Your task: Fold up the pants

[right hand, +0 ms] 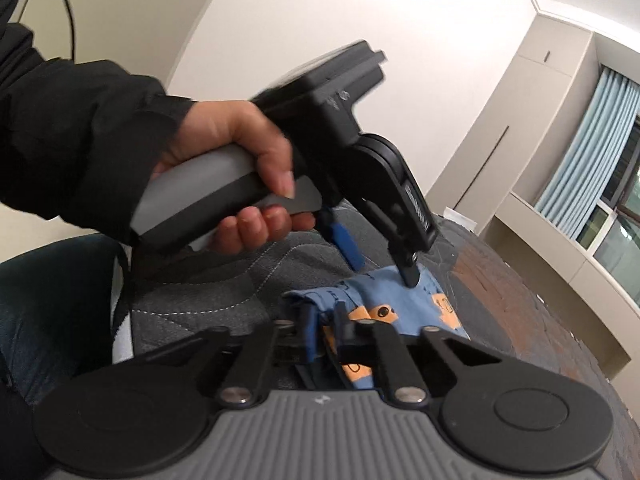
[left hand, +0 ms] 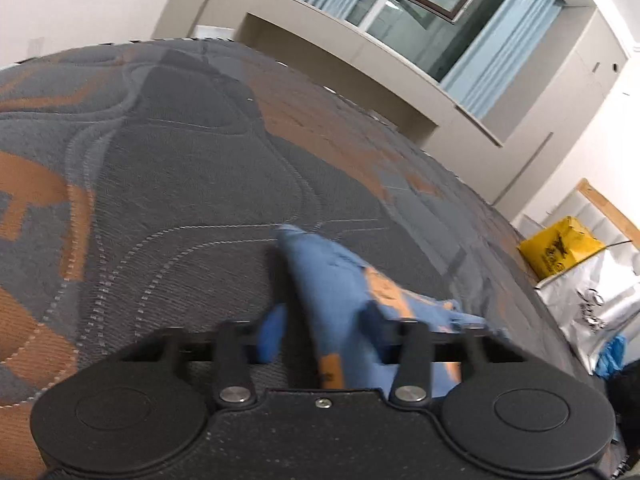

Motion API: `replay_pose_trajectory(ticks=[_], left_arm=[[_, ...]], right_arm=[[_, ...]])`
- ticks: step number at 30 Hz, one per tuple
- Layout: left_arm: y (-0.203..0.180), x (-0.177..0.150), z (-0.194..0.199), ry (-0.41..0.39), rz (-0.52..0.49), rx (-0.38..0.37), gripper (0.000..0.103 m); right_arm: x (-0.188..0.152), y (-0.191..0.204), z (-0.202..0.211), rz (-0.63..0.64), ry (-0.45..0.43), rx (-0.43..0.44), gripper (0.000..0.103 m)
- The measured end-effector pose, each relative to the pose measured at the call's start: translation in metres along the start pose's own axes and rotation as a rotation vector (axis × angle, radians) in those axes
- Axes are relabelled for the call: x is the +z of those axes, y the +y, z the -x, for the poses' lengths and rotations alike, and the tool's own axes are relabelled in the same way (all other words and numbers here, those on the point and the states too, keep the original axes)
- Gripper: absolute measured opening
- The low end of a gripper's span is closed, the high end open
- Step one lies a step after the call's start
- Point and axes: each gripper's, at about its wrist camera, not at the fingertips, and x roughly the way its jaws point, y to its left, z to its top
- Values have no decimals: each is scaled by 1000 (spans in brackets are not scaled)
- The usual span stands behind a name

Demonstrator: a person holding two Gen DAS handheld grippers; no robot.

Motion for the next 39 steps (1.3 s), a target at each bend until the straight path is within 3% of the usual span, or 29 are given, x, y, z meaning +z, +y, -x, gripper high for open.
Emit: replay_pose_trajectory(ticks=[5, 13, 17, 19, 22, 24, 25, 26, 39], left_arm=[[-14, 1, 0, -12, -70, 16, 26], [-15, 2, 2, -10, -68, 19, 26], [-15, 0, 3, -10, -70, 21, 26], [-16, 0, 3, -11, -72, 23, 26], [-18, -1, 4, -14, -79, 27, 26], [-18, -2, 4, -16, -83, 31, 25], [-18, -2, 4, -16, -86, 32, 25], [-19, -2, 4, -16, -88, 32, 24], [-21, -4, 6, -24, -85, 33, 21]], right_arm=[[-5, 1, 5, -15, 6, 12, 1], [-8, 5, 22, -21, 12, 0, 1], [-5, 1, 17, -13, 0, -9, 28], [-5, 1, 17, 4, -1, -20, 29], [-5, 0, 7, 18, -5, -34, 29], [-5, -1, 4, 10, -15, -14, 14], [-4, 0, 3, 6, -16, -1, 13], [-4, 0, 2, 8, -18, 0, 3], [-11, -2, 15, 3, -3, 44, 0]])
